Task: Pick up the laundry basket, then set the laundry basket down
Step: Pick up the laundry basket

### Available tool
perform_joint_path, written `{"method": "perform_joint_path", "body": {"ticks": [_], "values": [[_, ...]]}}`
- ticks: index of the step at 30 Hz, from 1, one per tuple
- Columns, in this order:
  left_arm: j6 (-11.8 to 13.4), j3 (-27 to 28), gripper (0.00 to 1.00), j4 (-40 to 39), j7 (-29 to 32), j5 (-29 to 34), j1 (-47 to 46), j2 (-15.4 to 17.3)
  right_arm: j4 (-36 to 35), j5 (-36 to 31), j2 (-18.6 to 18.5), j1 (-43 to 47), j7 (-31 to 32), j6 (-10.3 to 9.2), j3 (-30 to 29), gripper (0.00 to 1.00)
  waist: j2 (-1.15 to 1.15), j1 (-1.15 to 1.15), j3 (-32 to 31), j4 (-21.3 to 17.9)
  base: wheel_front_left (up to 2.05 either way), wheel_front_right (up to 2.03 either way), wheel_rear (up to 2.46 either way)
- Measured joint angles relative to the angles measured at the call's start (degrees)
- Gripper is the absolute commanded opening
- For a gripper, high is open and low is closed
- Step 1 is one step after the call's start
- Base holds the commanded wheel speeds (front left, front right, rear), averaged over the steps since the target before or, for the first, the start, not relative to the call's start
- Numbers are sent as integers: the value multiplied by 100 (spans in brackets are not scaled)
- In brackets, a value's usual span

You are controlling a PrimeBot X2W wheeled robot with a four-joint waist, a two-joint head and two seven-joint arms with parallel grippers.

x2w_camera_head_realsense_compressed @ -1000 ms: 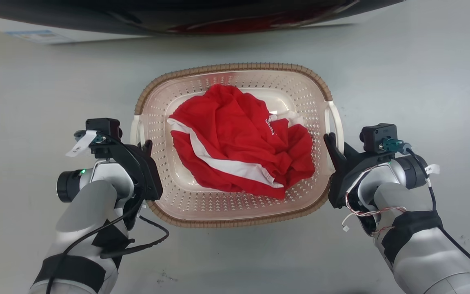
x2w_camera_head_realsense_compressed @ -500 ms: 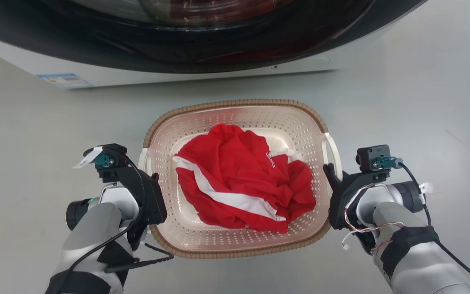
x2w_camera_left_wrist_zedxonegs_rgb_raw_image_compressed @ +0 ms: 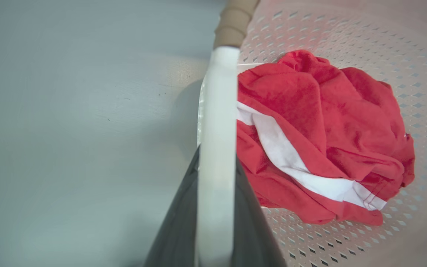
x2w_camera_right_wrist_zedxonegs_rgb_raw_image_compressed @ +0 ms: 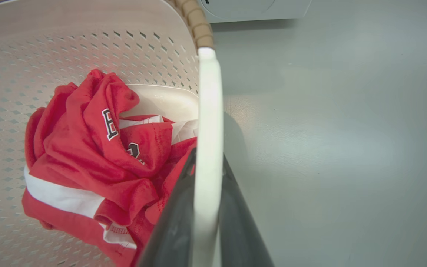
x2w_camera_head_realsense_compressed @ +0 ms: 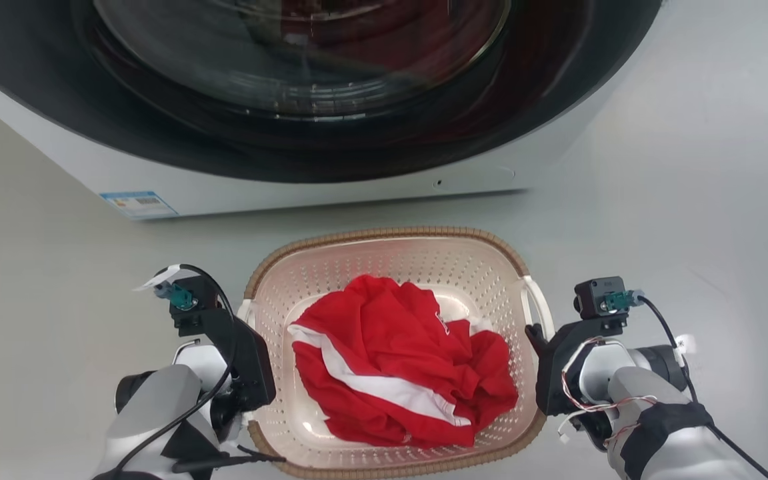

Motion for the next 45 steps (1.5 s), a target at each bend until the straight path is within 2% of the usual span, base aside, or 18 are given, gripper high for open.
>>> {"method": "perform_joint_path", "body": {"ticks": [14, 28, 45], "values": [[1, -31, 0, 57, 754, -337, 360, 33, -55, 559, 1, 358, 630, 0, 256, 0, 0, -1, -1062, 16, 0, 0, 0], [2, -40, 0, 78, 1150, -582, 661, 113, -99, 1055, 11, 519, 1240, 0, 410, 0, 0, 0, -1989, 39, 0, 0, 0], [2, -102, 0, 70, 1350, -649, 675, 225, -208, 1560, 29, 667, 1677, 0, 477, 0, 0, 0, -2418, -26, 0, 0, 0]]}}
